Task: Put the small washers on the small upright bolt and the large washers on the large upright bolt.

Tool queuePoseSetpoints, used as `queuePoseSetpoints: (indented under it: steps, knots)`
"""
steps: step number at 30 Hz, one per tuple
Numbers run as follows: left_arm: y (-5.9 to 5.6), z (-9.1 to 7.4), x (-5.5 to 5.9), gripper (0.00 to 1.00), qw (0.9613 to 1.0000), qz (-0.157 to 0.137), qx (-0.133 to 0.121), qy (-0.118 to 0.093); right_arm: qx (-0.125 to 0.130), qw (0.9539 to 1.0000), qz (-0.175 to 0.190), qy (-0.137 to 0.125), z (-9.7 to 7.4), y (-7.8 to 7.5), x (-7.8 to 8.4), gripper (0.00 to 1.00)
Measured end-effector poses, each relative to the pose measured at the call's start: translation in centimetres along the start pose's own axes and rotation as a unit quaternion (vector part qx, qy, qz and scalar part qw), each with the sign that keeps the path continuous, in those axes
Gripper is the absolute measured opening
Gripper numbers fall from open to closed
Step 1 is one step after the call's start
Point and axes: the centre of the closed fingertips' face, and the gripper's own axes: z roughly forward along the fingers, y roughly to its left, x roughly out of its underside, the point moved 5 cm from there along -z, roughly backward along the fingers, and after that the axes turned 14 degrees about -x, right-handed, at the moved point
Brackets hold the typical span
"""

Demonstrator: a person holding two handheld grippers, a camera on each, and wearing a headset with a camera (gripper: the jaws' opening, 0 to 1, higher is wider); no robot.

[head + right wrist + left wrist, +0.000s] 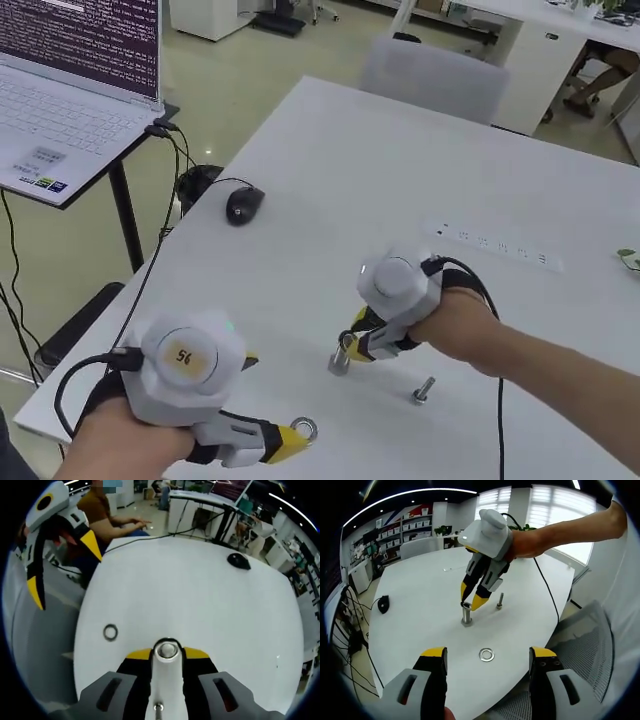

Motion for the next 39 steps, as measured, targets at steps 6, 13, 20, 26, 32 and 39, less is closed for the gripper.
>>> queuePoseSetpoints:
  steps: [6,13,20,26,32,39]
  knots:
    - [-0.1,0.1,-0.2,0.66,1.0000,0.002,0.002,-0.001,0.000,1.0000,-0.004,0.006,0.3,0.1,-0.1,0.23]
    - [0.0,0.1,-0.2,0.66,1.0000,0.004,0.002,0.000,-0.007,0.9999,0.006,0.013,1.2,-0.2,0.2,0.23]
    - [-0.1,0.1,-0.1,0.66,1.0000,0.002,0.002,0.000,-0.012,0.9993,0.026,0.024,2.8,-0.7,0.9,0.24]
    - [0.0,0.1,0.3,0.66,1.0000,-0.002,0.001,0.004,-0.015,0.9989,0.036,0.027,3.9,-0.9,1.3,0.24]
    - [0.0,0.0,0.3,0.66,1.0000,-0.002,0.000,0.005,-0.015,0.9983,0.050,0.025,4.6,-0.8,1.6,0.24]
    - [0.3,-0.1,0.5,0.66,1.0000,-0.002,-0.003,0.006,-0.007,0.9985,0.044,0.031,4.2,0.2,2.2,0.30]
